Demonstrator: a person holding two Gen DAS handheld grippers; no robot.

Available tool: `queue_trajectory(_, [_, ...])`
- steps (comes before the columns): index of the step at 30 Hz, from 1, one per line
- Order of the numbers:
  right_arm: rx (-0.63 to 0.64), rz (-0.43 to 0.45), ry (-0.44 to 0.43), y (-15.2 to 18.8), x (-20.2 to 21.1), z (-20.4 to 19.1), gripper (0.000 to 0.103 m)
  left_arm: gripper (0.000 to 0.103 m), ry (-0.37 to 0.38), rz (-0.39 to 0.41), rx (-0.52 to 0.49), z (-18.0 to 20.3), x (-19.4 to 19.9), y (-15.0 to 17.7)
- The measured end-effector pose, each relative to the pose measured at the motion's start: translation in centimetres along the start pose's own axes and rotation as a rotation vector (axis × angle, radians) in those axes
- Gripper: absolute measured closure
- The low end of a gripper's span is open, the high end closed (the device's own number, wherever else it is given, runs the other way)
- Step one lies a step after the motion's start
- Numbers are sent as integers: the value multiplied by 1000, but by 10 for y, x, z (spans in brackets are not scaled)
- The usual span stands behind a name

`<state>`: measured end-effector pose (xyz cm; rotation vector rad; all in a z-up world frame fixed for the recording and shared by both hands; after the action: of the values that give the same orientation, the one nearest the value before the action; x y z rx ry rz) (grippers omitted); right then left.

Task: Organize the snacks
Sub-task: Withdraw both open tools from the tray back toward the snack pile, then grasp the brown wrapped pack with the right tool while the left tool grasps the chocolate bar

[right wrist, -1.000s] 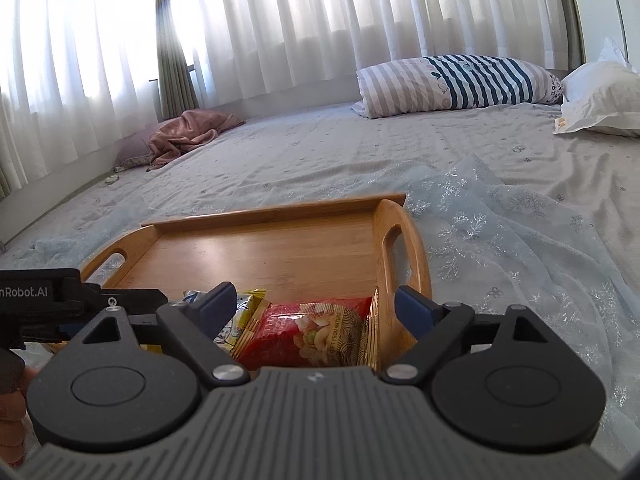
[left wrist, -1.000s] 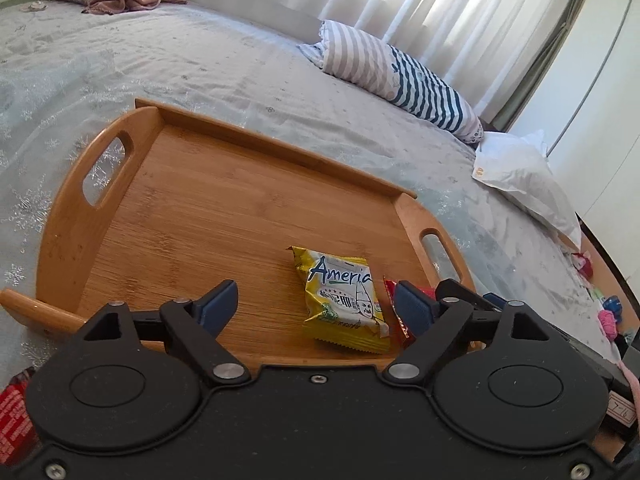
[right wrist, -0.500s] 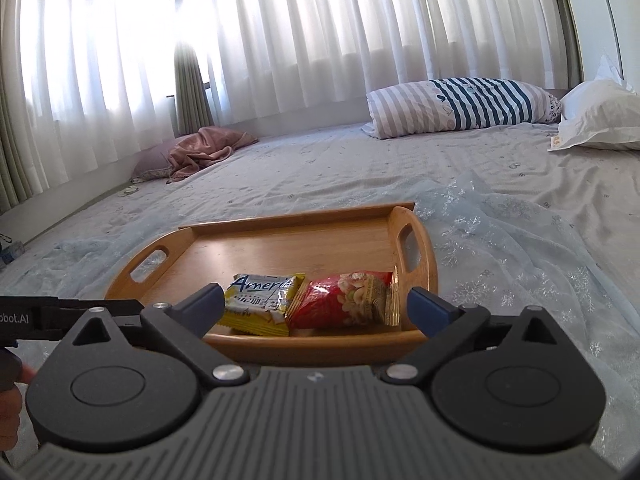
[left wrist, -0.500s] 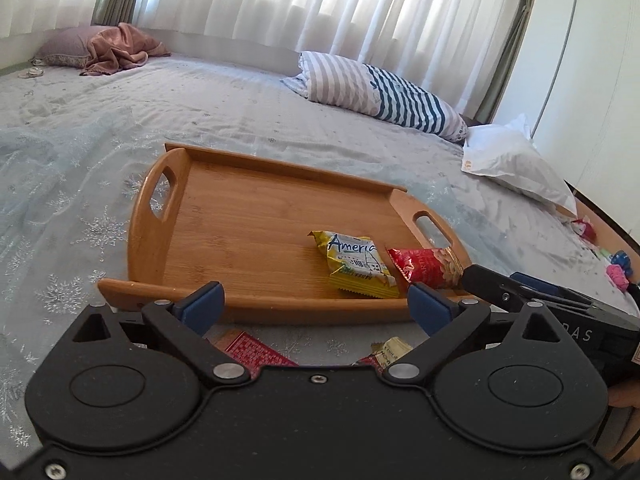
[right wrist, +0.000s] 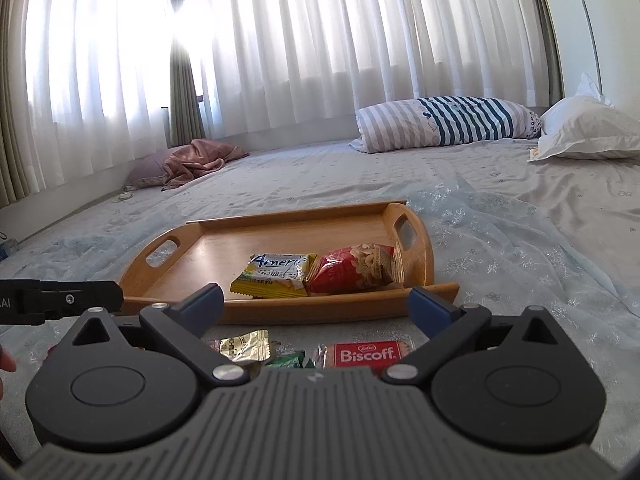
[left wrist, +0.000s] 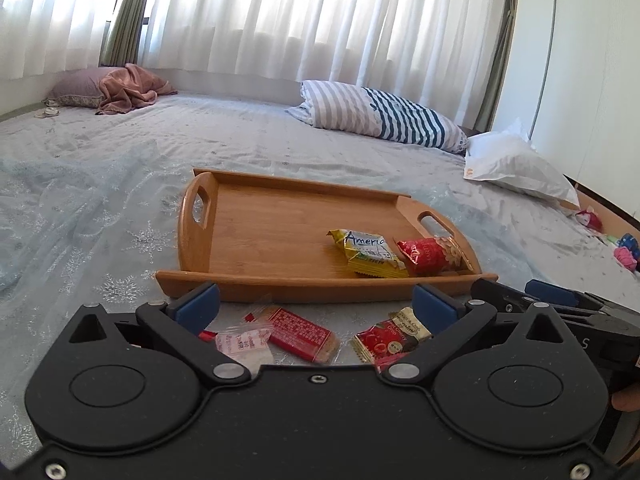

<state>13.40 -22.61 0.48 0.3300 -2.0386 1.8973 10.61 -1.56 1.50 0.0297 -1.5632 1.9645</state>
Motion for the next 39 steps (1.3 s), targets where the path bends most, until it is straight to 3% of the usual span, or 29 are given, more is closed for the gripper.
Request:
queue_trajectory(5, [19,29,47,14,8,-3,0,0,-6,17,-41,1,11,13])
queue_trajectory(16, [39,79,139,37,23,-11,0,0,-34,5,-33,-3,22,35])
queue_trajectory(29, [33,41,206,55,28,-8,0,0,-134,2,-102,-5,39,51])
queue_trajectory(34, [55,74,238,63,37,-11,10,1,-132,4,-64,-5,46,61])
queue_trajectory(39, [61,74,258,67,41,-14,25,10,-158,-1,-54,-4,50,68])
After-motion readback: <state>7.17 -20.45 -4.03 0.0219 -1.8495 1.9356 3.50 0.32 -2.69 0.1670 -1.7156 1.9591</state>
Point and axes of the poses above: each gripper's, at about its wrist camera, not at the fingertips, and x roughly against the way its jaws point, z to its right, y to its underside, the point moved 8 cm from there along -x, roughly the way its jaws point, and after that the axes turned 15 degrees about y, right-handed, at the moved point
